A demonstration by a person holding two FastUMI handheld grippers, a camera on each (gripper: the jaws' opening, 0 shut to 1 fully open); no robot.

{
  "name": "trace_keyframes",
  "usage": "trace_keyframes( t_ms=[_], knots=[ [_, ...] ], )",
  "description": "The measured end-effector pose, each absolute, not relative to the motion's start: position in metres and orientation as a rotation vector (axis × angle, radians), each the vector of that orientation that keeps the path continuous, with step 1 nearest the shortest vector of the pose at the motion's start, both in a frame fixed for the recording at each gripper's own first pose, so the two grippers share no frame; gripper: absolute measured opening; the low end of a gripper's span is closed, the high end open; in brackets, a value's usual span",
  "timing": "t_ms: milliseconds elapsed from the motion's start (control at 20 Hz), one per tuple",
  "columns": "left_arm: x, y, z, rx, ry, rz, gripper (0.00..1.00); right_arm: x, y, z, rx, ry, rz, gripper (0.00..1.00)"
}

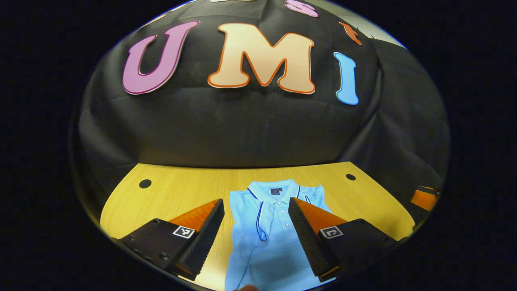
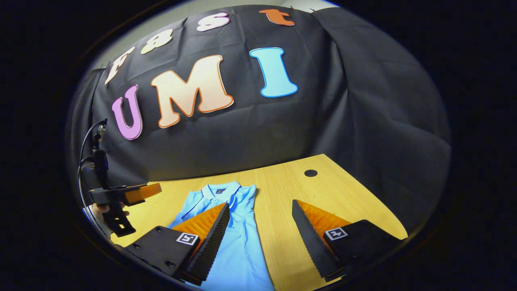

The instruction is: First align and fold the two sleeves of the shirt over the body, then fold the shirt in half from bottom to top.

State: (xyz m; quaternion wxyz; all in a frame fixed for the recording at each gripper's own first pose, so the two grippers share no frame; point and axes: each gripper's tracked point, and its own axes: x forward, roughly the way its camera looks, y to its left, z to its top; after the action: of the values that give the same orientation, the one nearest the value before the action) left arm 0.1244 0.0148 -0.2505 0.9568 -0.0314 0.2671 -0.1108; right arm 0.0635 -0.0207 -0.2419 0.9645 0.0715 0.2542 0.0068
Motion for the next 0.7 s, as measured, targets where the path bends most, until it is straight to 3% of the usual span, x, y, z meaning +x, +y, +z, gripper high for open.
trace_keyframes(
  t_ms=[350,700],
  knots=[
    [0.026,0.042,-0.221,-0.055,0.512,-0.150,0.96,-0.002,-0.004,-0.224,0.093,0.511,0.107,0.97],
    [-0.052,0.058,-0.233,-0.023,0.575,-0.130,0.95,-0.063,0.001,-0.231,0.057,0.530,0.133,0.97]
  ],
)
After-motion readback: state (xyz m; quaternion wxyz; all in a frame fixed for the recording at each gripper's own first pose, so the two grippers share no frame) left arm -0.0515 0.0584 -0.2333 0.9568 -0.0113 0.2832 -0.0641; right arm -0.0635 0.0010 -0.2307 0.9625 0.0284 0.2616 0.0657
